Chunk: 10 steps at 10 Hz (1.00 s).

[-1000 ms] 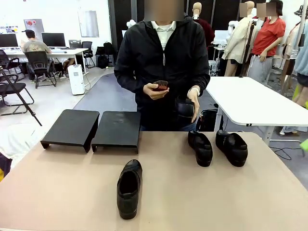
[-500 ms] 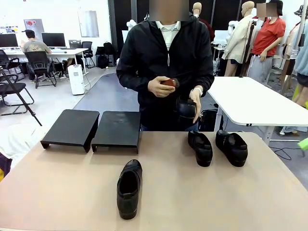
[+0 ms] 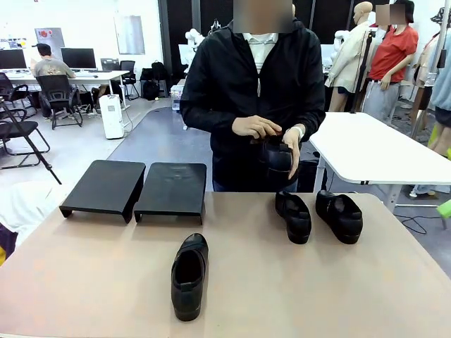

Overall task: Organize the shoes by placing them on the stand.
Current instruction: Place the Shoe from the middle of the table onto the Shoes Stand.

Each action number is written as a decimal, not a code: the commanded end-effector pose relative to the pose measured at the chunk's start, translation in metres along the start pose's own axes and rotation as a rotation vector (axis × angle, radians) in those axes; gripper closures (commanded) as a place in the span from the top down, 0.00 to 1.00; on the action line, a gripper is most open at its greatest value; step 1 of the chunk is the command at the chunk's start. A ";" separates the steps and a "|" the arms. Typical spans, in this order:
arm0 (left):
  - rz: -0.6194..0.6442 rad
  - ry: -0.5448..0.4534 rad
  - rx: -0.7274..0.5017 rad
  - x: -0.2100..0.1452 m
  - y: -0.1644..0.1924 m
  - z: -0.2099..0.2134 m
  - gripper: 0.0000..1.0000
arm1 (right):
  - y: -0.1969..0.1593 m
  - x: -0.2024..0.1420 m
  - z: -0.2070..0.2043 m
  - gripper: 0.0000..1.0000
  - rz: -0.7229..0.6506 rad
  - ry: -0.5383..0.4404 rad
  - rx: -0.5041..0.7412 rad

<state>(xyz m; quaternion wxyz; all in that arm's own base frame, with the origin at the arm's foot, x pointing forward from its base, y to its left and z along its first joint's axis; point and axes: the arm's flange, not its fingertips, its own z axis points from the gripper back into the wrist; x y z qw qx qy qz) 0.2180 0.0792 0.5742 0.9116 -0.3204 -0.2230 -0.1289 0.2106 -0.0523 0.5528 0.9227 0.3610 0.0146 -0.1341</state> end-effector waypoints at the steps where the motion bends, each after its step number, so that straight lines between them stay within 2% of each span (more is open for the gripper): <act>1: -0.014 -0.005 -0.018 0.000 0.000 0.001 1.00 | -0.005 0.001 0.005 1.00 0.024 0.004 -0.015; 4: 0.000 0.000 0.000 0.000 0.000 0.000 1.00 | -0.005 0.001 0.005 1.00 0.024 0.004 -0.015; 5: -0.045 0.074 0.120 0.022 -0.050 -0.038 1.00 | -0.005 0.001 0.005 1.00 0.024 0.004 -0.015; 6: -0.161 0.213 0.175 0.045 -0.120 -0.103 1.00 | -0.005 0.001 0.005 1.00 0.024 0.004 -0.015; 7: -0.229 0.276 0.301 0.055 -0.174 -0.160 1.00 | -0.005 0.001 0.005 1.00 0.024 0.004 -0.015; 8: -0.295 0.373 0.296 0.064 -0.219 -0.219 1.00 | -0.005 0.001 0.005 1.00 0.024 0.004 -0.015; 10: -0.296 0.446 0.295 0.057 -0.274 -0.299 1.00 | -0.005 0.001 0.005 1.00 0.024 0.004 -0.015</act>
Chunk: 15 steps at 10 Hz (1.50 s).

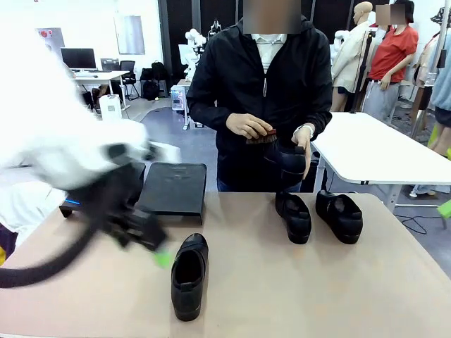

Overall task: Organize the shoes by placing them on the stand.
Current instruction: Place the Shoe from the middle of the table onto the Shoes Stand.

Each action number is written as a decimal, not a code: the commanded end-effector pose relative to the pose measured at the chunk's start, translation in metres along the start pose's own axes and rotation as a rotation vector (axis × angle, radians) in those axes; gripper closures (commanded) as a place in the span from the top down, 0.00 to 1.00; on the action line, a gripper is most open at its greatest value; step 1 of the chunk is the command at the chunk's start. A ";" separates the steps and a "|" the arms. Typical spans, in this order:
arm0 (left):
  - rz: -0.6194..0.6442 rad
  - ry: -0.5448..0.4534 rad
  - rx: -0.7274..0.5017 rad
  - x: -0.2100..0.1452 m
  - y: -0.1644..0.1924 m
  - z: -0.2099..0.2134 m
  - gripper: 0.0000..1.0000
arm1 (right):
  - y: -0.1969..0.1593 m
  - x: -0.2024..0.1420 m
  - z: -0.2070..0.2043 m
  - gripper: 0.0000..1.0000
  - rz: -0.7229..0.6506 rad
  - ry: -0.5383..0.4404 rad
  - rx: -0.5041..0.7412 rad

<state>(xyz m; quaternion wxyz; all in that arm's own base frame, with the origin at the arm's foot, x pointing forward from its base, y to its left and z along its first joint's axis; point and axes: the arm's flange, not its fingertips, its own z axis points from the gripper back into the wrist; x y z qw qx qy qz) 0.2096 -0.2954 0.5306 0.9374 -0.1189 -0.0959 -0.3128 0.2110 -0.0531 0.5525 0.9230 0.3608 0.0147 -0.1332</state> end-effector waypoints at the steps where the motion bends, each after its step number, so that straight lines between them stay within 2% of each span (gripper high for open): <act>1: 0.093 0.029 -0.007 0.067 -0.023 -0.031 1.00 | -0.004 0.001 0.005 1.00 0.023 0.003 -0.014; 2: 0.192 -0.057 0.045 0.072 -0.047 -0.046 1.00 | -0.004 0.001 0.005 1.00 0.023 0.003 -0.014; 3: 0.271 -0.020 -0.052 0.075 -0.039 -0.041 1.00 | -0.004 0.001 0.005 1.00 0.023 0.003 -0.014; 4: 0.075 0.002 -0.020 0.054 -0.055 -0.051 1.00 | -0.004 0.001 0.005 1.00 0.023 0.003 -0.014; 7: 0.075 0.002 -0.020 0.054 -0.055 -0.051 1.00 | -0.004 0.001 0.005 1.00 0.023 0.003 -0.014; 8: 0.109 0.004 -0.031 0.065 -0.060 -0.055 1.00 | -0.004 0.001 0.005 1.00 0.023 0.003 -0.014; 9: 0.267 0.048 -0.037 0.084 -0.052 -0.069 1.00 | -0.004 0.001 0.005 1.00 0.023 0.003 -0.014; 10: 0.413 0.021 -0.027 0.103 -0.037 -0.082 1.00 | -0.004 0.001 0.005 1.00 0.023 0.003 -0.014; 11: 0.496 0.002 -0.088 0.118 -0.017 -0.093 1.00 | -0.004 0.001 0.005 1.00 0.023 0.003 -0.014; 14: 0.625 -0.018 -0.063 0.132 0.019 -0.110 1.00 | -0.004 0.001 0.005 1.00 0.023 0.003 -0.014; 15: 0.655 0.007 -0.045 0.133 0.030 -0.115 1.00 | -0.004 0.001 0.005 1.00 0.023 0.003 -0.014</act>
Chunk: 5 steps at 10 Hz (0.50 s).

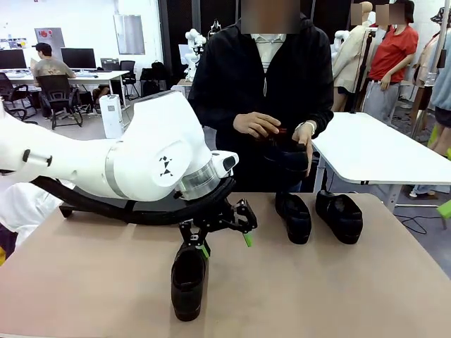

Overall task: Organize the shoes by placing them on the stand.
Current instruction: Place the Shoe from the middle of the table onto the Shoes Stand.

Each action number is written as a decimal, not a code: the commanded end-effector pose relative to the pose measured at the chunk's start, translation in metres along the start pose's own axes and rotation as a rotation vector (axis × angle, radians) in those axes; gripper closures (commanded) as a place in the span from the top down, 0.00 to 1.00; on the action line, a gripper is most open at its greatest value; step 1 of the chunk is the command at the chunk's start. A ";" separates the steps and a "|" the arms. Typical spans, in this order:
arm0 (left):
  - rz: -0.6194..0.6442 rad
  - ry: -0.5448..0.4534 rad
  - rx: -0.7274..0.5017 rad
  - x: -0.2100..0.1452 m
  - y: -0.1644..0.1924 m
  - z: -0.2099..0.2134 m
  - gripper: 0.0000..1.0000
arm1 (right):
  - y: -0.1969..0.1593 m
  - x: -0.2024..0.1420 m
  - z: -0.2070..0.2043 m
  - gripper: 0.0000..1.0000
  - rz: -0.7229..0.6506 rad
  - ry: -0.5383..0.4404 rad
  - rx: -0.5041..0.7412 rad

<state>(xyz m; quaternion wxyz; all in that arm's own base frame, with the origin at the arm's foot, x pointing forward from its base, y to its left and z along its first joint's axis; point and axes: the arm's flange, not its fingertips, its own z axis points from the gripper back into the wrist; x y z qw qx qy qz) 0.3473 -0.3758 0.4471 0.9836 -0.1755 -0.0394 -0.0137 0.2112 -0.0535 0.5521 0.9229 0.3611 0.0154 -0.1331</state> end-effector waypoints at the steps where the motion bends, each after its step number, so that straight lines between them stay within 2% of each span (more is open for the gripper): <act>1: 0.051 -0.020 0.053 0.000 0.001 -0.001 1.00 | -0.004 0.000 0.005 1.00 0.023 0.002 -0.015; 3: 0.053 0.004 0.130 -0.003 0.014 -0.009 1.00 | -0.004 0.000 0.005 1.00 0.023 0.002 -0.015; 5: 0.044 -0.026 0.166 -0.003 0.027 -0.024 1.00 | -0.004 0.000 0.005 1.00 0.023 0.002 -0.015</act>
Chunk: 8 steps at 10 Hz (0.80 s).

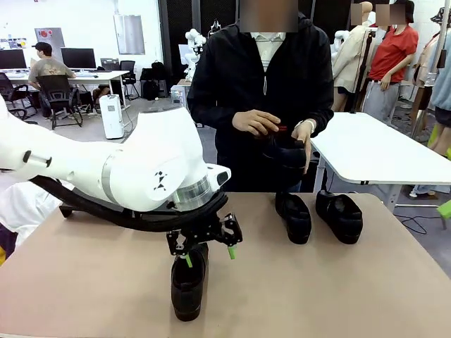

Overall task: Organize the shoes by placing them on the stand.
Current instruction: Place the Shoe from the middle of the table onto the Shoes Stand.

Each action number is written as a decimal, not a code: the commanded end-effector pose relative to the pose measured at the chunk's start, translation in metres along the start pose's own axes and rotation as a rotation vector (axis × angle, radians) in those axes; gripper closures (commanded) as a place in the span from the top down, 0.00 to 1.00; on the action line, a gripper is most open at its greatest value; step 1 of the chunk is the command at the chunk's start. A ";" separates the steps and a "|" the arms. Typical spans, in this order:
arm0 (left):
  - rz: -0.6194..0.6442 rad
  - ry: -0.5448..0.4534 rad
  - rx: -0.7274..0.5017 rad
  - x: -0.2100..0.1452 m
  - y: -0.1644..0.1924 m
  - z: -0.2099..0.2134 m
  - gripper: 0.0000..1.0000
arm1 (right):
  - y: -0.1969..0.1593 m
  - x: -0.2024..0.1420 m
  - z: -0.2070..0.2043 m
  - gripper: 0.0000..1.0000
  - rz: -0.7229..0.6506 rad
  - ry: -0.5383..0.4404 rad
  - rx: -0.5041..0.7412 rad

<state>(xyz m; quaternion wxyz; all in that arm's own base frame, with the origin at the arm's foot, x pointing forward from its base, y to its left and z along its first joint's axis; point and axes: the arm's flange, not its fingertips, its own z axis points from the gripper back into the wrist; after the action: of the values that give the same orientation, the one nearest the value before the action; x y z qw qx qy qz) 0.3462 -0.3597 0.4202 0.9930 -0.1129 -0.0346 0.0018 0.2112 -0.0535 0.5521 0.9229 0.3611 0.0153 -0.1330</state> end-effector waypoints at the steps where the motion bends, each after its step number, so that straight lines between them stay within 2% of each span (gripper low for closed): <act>1: 0.023 -0.041 0.041 0.002 0.003 -0.021 1.00 | -0.004 0.000 0.005 1.00 0.023 0.002 -0.015; 3: 0.048 -0.044 0.048 0.012 0.007 -0.050 1.00 | -0.004 0.000 0.005 1.00 0.023 0.002 -0.015; 6: 0.069 0.011 0.060 0.016 0.006 -0.061 1.00 | -0.004 0.000 0.005 1.00 0.023 0.002 -0.015; 7: 0.062 0.016 0.071 0.016 0.006 -0.063 0.76 | -0.004 0.000 0.005 1.00 0.023 0.002 -0.015; 8: 0.061 0.029 0.086 0.016 0.003 -0.065 0.19 | -0.004 0.000 0.005 1.00 0.023 0.002 -0.015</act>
<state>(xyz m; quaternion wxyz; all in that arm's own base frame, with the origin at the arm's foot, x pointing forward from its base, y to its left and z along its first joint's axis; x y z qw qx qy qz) 0.3635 -0.3628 0.3539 0.9956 -0.0900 -0.0153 0.0224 0.2113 -0.0535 0.5521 0.9229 0.3611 0.0154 -0.1329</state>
